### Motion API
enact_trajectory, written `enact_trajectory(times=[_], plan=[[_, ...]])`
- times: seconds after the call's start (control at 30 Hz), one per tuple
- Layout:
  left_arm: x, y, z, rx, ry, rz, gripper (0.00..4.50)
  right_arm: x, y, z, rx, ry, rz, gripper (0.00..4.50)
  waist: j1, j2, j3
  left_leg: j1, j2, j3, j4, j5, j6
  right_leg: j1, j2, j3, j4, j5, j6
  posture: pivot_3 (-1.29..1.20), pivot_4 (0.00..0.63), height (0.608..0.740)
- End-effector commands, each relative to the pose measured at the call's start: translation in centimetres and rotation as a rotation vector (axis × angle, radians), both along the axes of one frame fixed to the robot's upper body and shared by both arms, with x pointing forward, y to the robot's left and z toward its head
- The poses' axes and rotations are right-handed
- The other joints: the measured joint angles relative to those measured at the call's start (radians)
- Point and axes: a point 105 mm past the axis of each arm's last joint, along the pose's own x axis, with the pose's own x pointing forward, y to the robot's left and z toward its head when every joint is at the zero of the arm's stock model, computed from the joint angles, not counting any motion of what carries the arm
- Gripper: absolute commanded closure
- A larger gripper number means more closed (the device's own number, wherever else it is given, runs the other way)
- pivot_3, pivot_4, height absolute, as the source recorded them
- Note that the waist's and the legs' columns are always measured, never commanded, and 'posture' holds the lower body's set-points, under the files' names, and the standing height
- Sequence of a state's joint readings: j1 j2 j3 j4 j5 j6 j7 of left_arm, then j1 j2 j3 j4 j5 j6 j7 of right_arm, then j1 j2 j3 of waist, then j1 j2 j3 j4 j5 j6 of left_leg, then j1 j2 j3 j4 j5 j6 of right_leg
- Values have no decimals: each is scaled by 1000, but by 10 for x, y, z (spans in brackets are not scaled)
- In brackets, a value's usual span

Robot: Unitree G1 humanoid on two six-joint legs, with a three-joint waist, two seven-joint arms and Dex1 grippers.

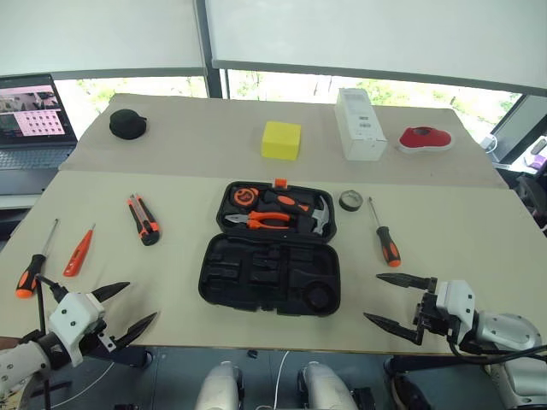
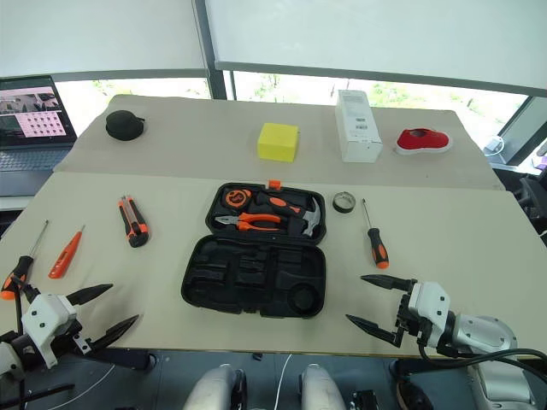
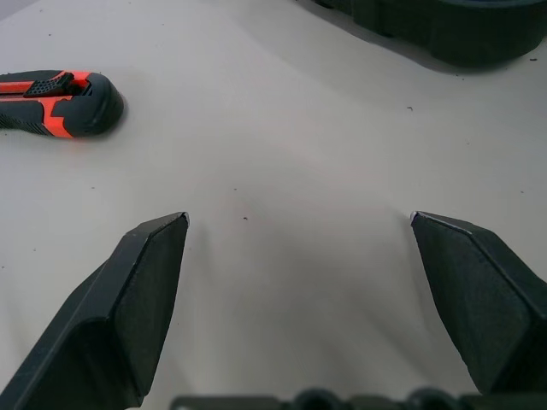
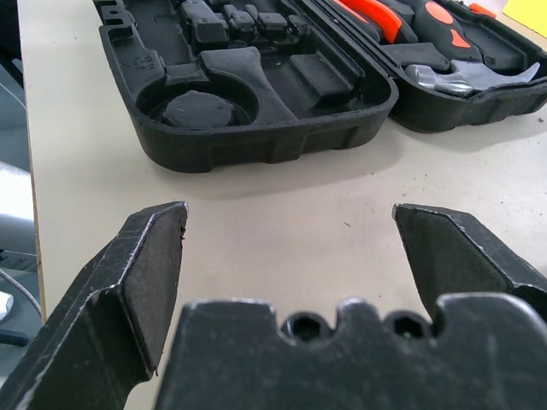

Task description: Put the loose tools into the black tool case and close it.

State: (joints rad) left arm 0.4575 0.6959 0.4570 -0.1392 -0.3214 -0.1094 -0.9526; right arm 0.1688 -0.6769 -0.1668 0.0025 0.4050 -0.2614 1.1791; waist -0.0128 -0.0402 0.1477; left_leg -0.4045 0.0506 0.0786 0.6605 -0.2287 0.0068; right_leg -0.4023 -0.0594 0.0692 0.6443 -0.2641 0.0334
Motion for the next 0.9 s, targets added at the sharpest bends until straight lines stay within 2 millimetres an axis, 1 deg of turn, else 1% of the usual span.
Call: enact_trajectory(times=[0.03,0.1,0.17,0.23,0.3,0.37,0.47,0.57,0.63,0.67,0.73,0.77,0.8,0.83,0.9], plan=[[3,7,14,-41,-82,72,18,5,5,10,18,-58,23,39,0,0,0,0,0,0,0,0,0,0,0,0,0,0,0,0,150,740],[1,24,25,-161,-115,240,18,10,18,29,142,-147,50,39,-5,-1,0,0,0,0,0,0,0,0,0,0,1,0,0,0,150,740],[-7,38,27,-233,-133,383,18,12,28,43,217,-189,62,39,-10,-2,0,0,2,-1,0,0,0,0,1,0,1,0,0,0,150,740],[-18,49,23,-275,-138,499,18,13,38,61,331,-210,93,39,-11,-1,0,1,2,-7,0,0,0,0,1,0,3,0,0,0,150,740],[-39,64,12,-311,-125,644,18,11,50,77,401,-235,134,39,-14,-1,0,0,2,-8,0,0,0,0,0,1,3,0,0,0,150,740],[-57,75,4,-340,-117,765,18,7,59,85,419,-265,173,39,-13,-2,-1,0,1,-8,0,0,0,0,-1,1,2,0,1,0,150,740],[-77,94,-3,-396,-109,938,18,2,66,88,443,-293,185,39,0,-8,-2,0,1,-9,0,0,0,0,0,-1,2,0,0,0,150,740],[-86,104,-3,-462,-108,1028,18,-3,72,85,449,-313,199,39,9,-8,-3,2,1,-9,1,0,0,-1,0,-3,2,0,0,0,150,740],[-81,110,9,-511,-132,1031,18,-7,75,85,456,-314,210,39,9,-9,-3,2,1,-9,1,0,0,-1,-1,-3,2,-1,-1,0,150,740],[-75,114,17,-518,-134,1027,18,-9,78,87,464,-295,231,39,8,-8,-3,2,1,-9,1,0,0,0,-1,-3,2,-1,-1,0,150,740],[-67,121,25,-512,-115,1023,18,-13,81,90,471,-280,260,39,10,-8,-3,1,1,-10,1,0,0,0,-1,-3,3,-1,-1,0,150,740],[-55,124,33,-503,-83,1002,18,-15,85,92,468,-264,290,39,9,-8,-3,1,1,-10,1,0,-1,0,0,-3,3,-1,-1,0,150,740],[-47,125,38,-496,-60,989,18,-17,87,94,464,-255,310,39,9,-8,-3,2,1,-10,1,0,-1,0,0,-4,3,-1,-2,0,150,740],[-33,129,47,-461,-35,979,18,-18,91,96,461,-245,331,39,8,-8,-2,3,1,-11,1,0,-1,0,1,-4,4,-1,-2,0,150,740],[-16,134,56,-408,6,982,18,-18,96,99,455,-237,355,39,7,-8,-2,5,1,-11,1,1,-1,0,1,-5,4,-1,-3,0,150,740]])
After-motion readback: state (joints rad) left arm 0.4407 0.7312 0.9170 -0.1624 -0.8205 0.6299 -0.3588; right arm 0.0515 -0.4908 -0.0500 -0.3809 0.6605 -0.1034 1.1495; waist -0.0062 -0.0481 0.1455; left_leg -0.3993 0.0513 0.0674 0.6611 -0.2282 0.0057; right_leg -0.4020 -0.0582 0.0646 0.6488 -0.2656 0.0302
